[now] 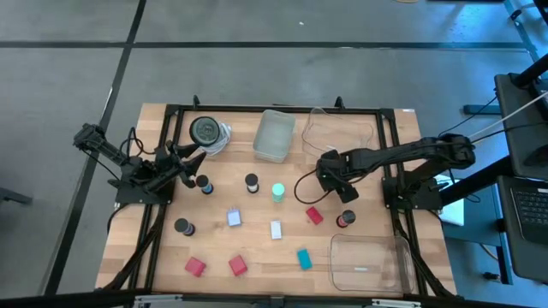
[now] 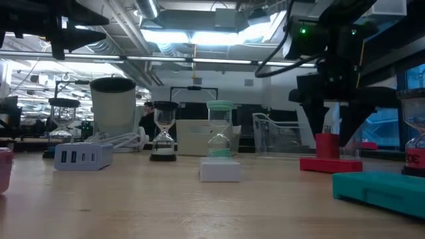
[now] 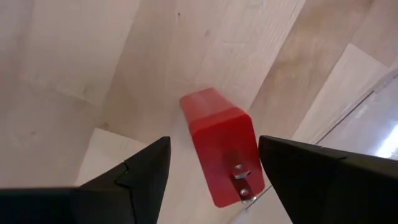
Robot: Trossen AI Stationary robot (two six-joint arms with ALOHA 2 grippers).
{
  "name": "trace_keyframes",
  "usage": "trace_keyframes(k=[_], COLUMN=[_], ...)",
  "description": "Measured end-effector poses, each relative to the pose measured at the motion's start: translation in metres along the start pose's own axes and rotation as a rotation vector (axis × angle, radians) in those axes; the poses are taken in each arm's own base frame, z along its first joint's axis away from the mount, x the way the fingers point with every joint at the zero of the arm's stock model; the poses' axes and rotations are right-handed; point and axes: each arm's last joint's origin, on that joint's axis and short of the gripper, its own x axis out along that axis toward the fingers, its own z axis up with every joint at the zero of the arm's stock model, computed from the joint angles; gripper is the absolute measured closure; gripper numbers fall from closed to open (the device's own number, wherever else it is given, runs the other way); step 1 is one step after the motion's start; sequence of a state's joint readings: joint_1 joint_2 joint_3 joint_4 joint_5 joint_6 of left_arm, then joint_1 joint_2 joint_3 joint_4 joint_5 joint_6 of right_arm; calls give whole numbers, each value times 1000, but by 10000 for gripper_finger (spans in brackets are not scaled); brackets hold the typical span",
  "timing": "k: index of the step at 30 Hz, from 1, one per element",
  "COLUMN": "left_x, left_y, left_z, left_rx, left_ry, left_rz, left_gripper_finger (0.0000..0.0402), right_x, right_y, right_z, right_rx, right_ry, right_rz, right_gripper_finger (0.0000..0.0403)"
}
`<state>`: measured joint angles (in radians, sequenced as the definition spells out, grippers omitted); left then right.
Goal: Pick & Place Office items
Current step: Put the top right red charger adapter into the top transparent bin
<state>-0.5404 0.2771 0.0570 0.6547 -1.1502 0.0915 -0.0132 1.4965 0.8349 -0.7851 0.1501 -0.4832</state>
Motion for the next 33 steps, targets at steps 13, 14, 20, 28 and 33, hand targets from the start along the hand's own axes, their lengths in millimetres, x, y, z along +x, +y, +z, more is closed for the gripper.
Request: trace_keyframes(k=[13, 14, 20, 28, 33], left_x=[0, 0, 0, 0, 0], left_y=[0, 0, 0, 0, 0], left_z=[0, 0, 0, 0, 0], left_rx=[2, 1, 1, 1, 2], left_ry=[2, 1, 1, 2, 2], left_rz=[9, 9, 10, 9, 9], left_gripper_finger=[185, 185, 185, 185, 185], right_x=[1, 1, 0, 0, 0], right_y=[-1, -1, 0, 0, 1], right_z=[0, 0, 1, 1, 1], right_rx=[-30, -29, -21, 11, 40], right_ry=[20, 20, -12, -19, -19], right_rz=[-40, -39, 7, 21, 28], right_gripper_finger=[208, 221, 276, 254, 276])
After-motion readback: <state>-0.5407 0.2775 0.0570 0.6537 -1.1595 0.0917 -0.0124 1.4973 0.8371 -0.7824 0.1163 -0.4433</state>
